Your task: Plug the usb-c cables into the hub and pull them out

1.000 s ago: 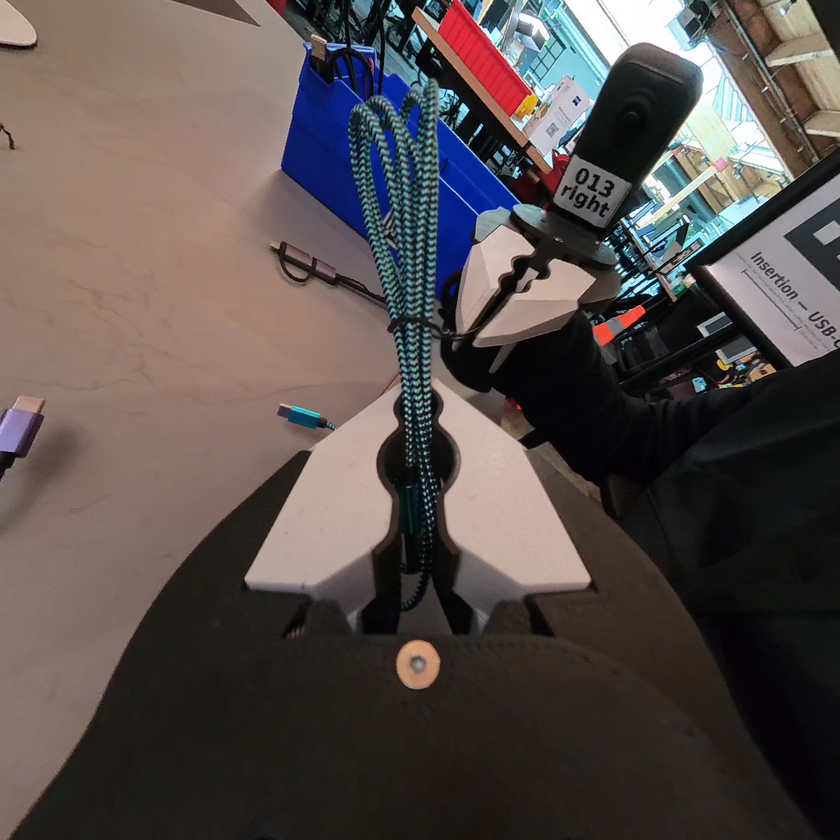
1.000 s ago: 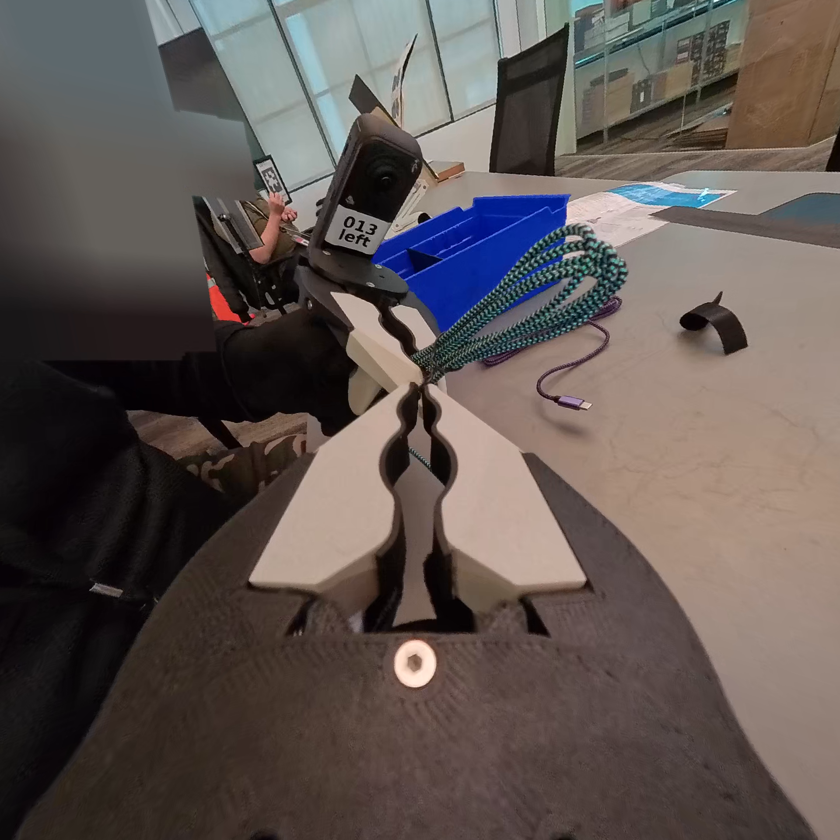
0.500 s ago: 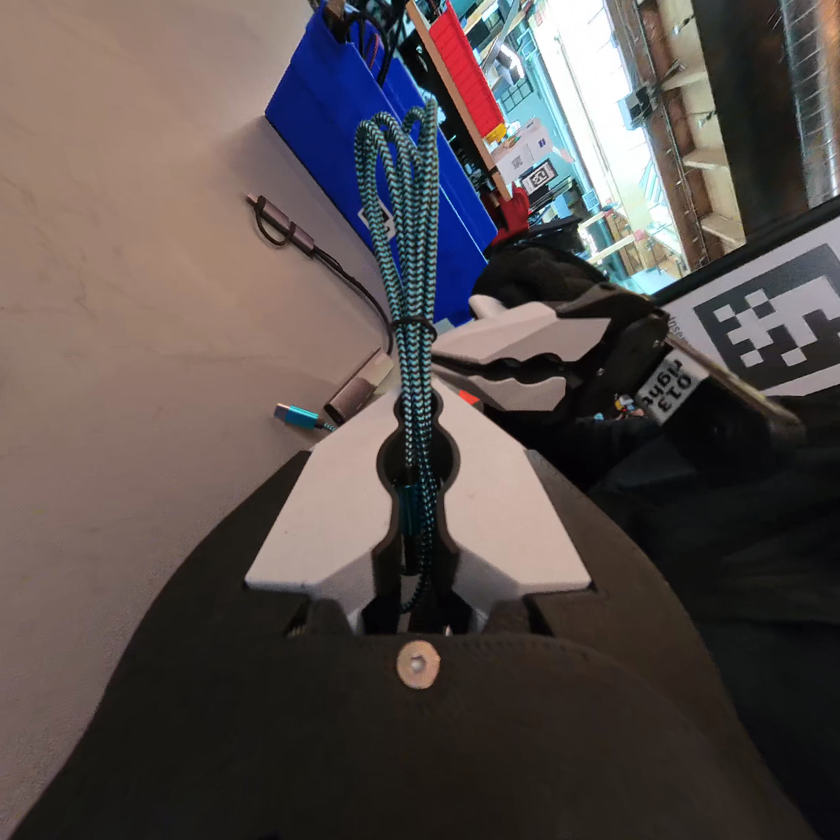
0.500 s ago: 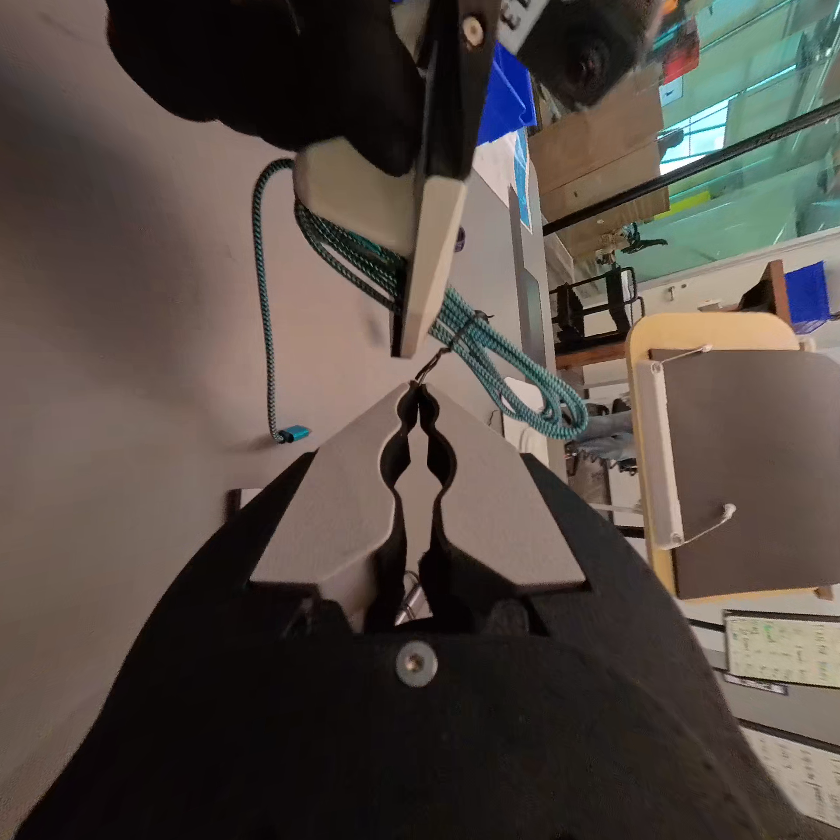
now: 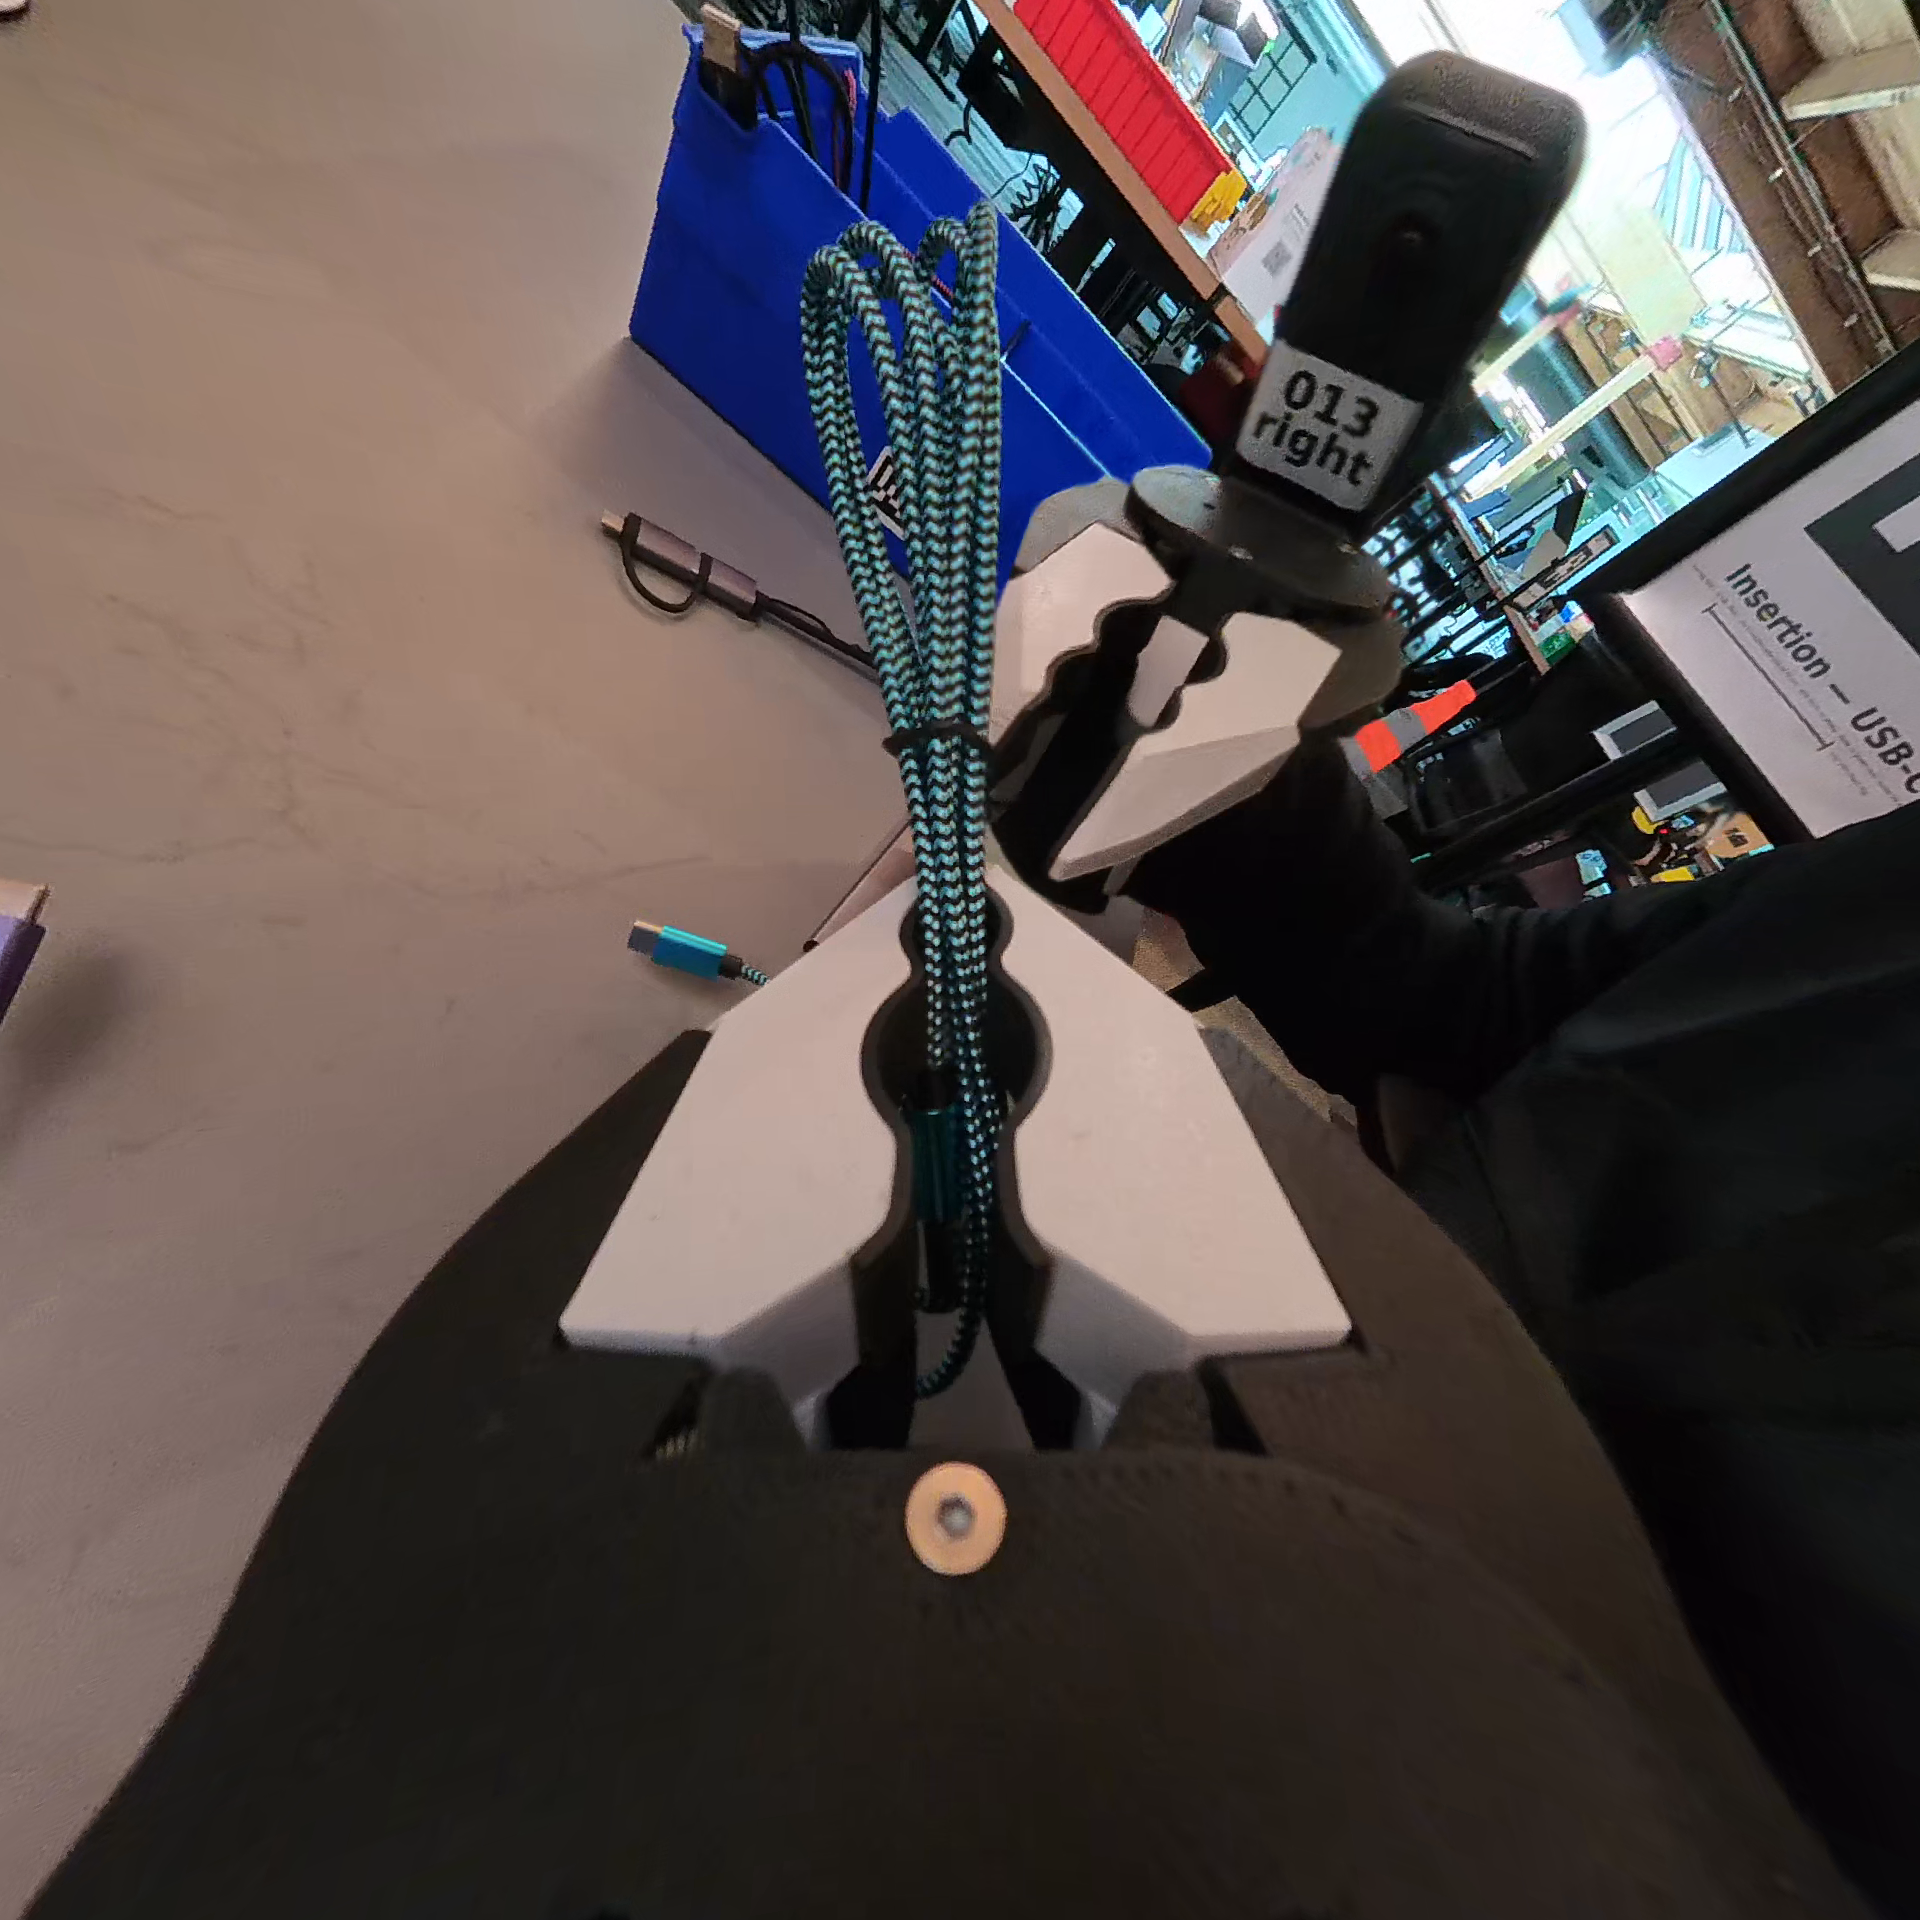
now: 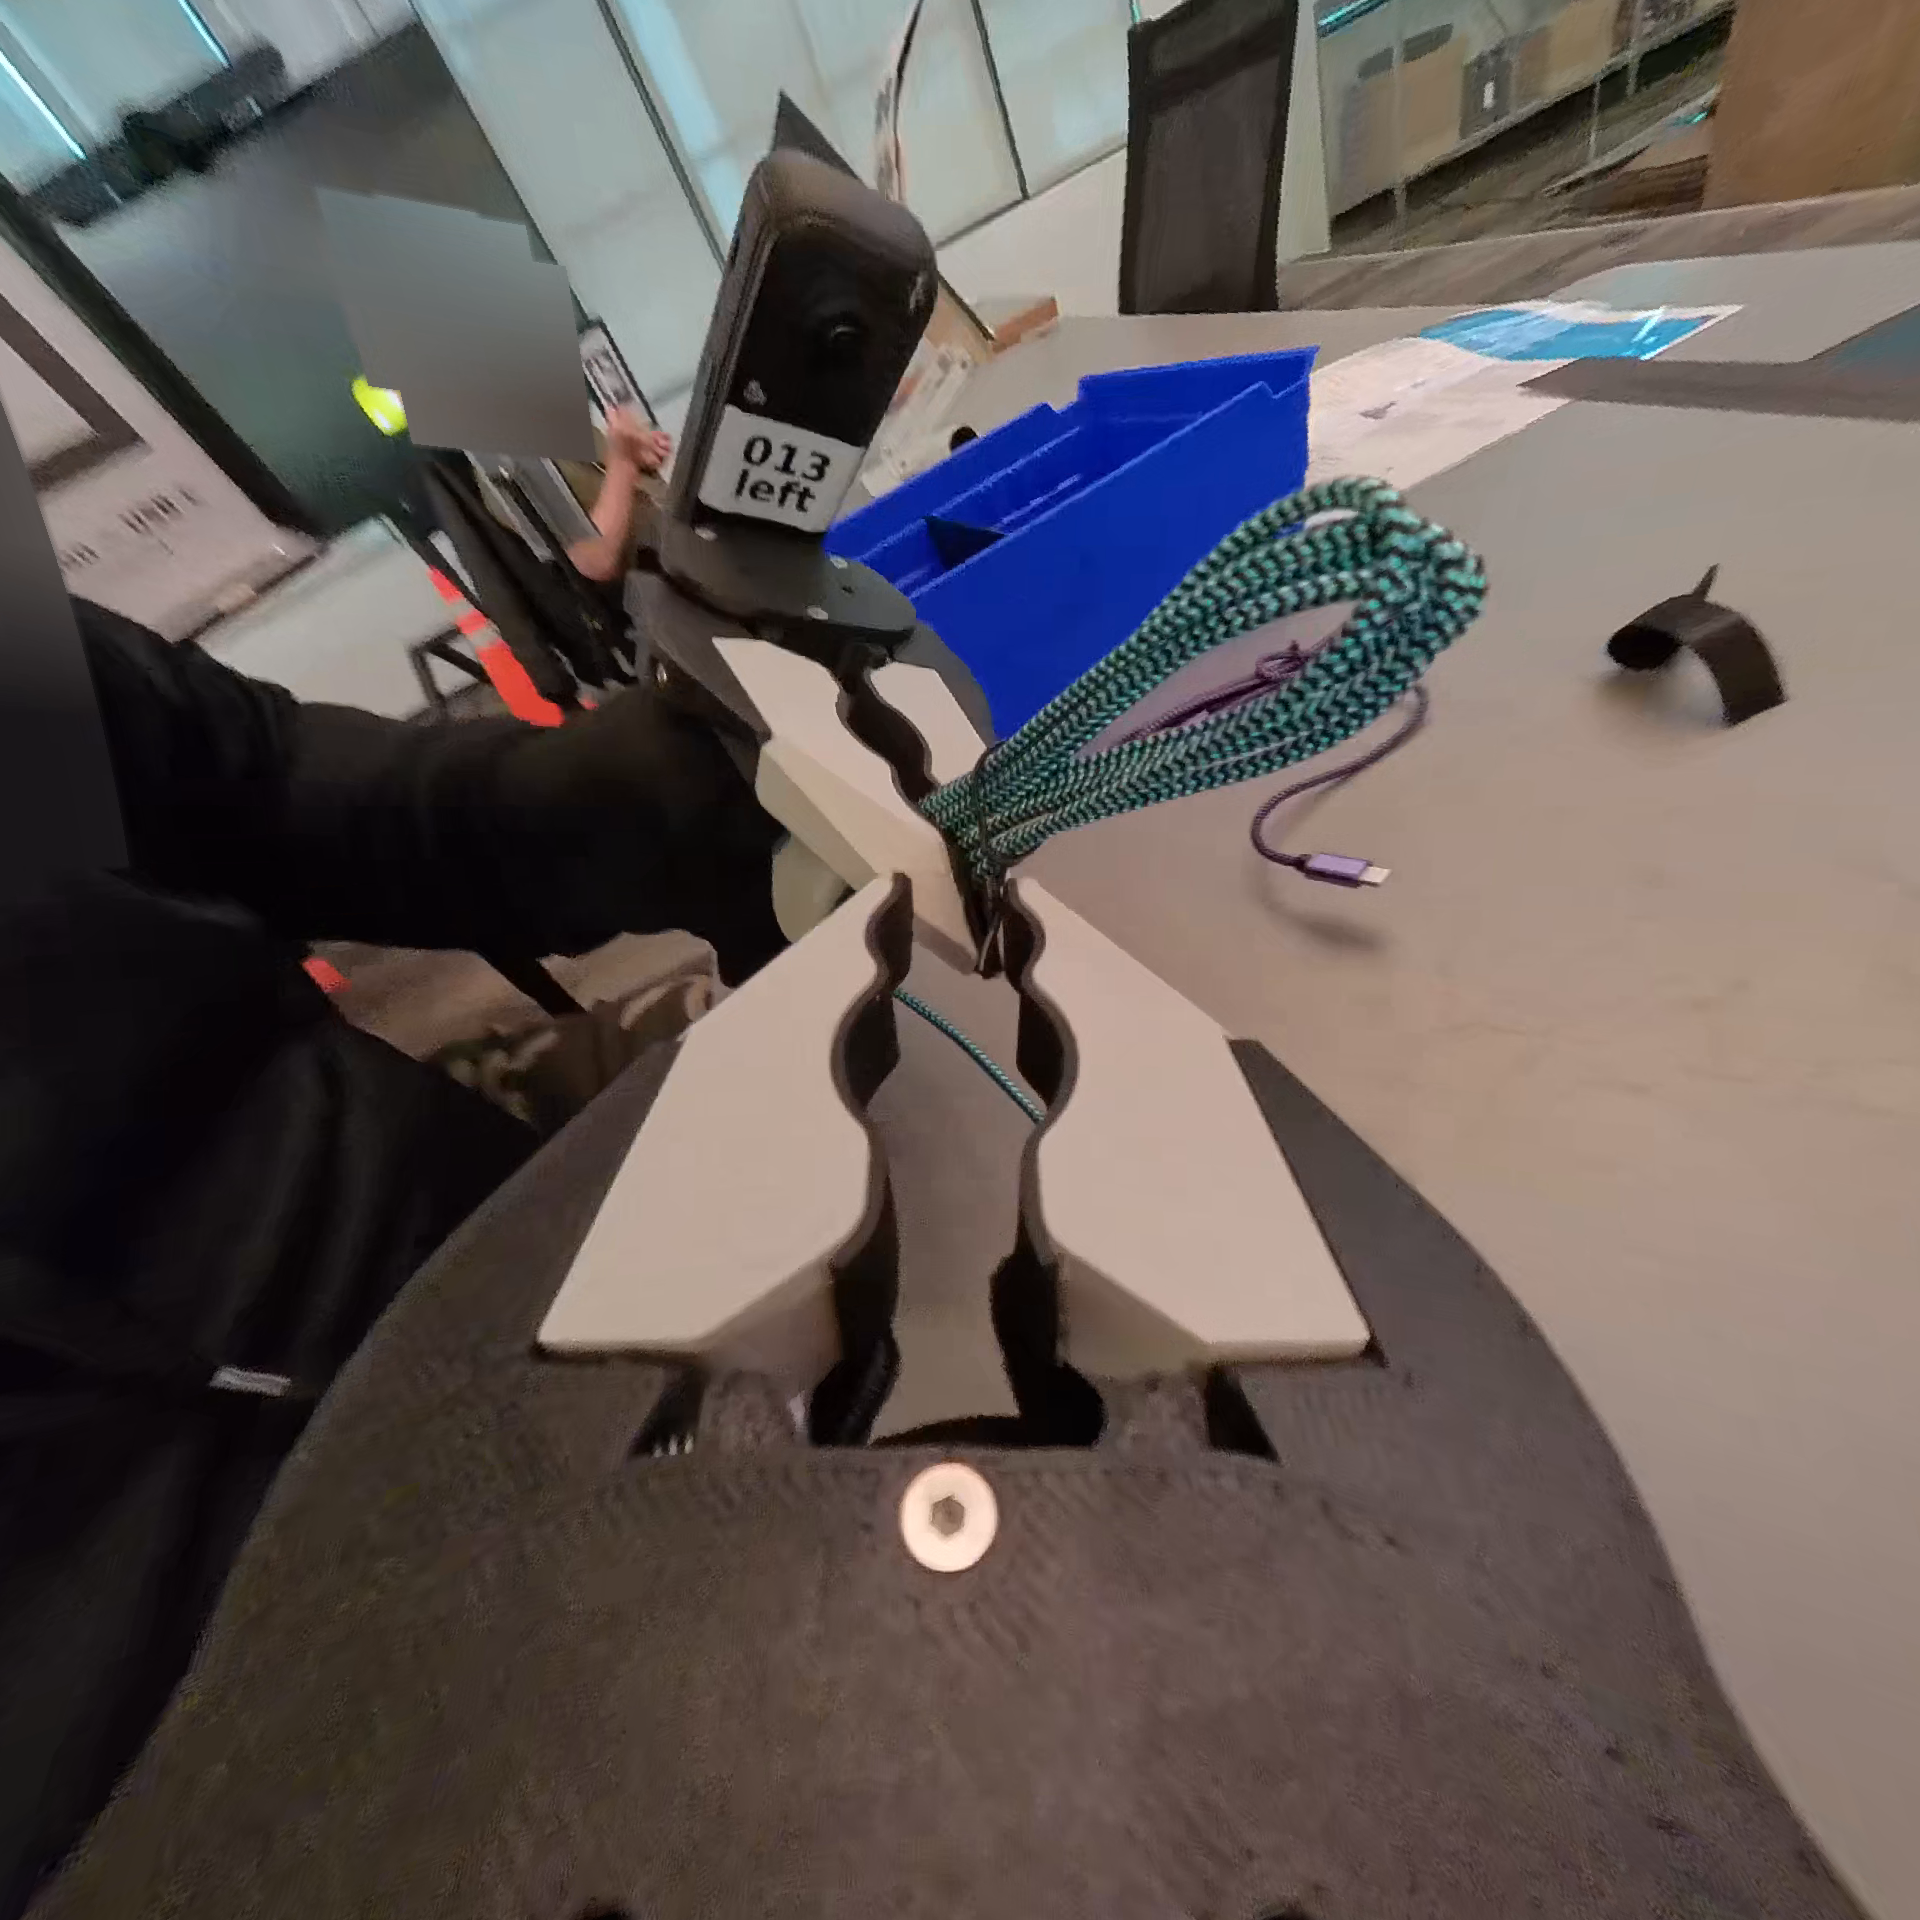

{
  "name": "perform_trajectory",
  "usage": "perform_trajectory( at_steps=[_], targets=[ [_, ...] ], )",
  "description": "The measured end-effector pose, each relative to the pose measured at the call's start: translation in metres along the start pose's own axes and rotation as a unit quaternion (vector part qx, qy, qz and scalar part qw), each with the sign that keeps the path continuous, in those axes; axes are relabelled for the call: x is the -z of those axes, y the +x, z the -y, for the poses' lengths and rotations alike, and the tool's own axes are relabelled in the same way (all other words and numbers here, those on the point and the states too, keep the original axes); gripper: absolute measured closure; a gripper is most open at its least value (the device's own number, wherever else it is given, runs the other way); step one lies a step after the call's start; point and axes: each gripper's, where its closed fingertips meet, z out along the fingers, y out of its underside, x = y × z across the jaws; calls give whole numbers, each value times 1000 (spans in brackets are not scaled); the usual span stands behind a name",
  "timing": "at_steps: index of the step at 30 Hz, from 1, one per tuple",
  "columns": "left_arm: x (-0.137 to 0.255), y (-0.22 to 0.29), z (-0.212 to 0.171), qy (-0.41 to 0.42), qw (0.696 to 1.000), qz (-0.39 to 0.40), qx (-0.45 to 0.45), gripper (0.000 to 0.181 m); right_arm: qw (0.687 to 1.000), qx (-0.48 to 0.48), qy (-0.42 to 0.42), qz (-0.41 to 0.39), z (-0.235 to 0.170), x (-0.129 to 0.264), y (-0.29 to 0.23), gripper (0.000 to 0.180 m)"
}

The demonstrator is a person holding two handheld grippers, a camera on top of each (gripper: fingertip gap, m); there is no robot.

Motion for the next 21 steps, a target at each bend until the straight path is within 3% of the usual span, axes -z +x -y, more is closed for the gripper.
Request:
perform_trajectory(
  at_steps=[9, 12, 16, 21],
  targets=[
    [0, 2, 0, -4, 1000, 6, -18, 180, 997, -61, 33, 28, 2, -5, 3, 180],
    [0, 0, -1, -1, 1000, 11, -10, 179, 1000, -15, 12, -2, -2, -6, 5, 180],
    [4, -1, 3, 41, 994, -30, 93, 180, 992, 88, -36, -80, -4, -3, 15, 180],
    [10, 1, 4, 47, 994, -30, 91, 180, 987, 127, -52, -80, -6, -2, 7, 180]
  ],
)
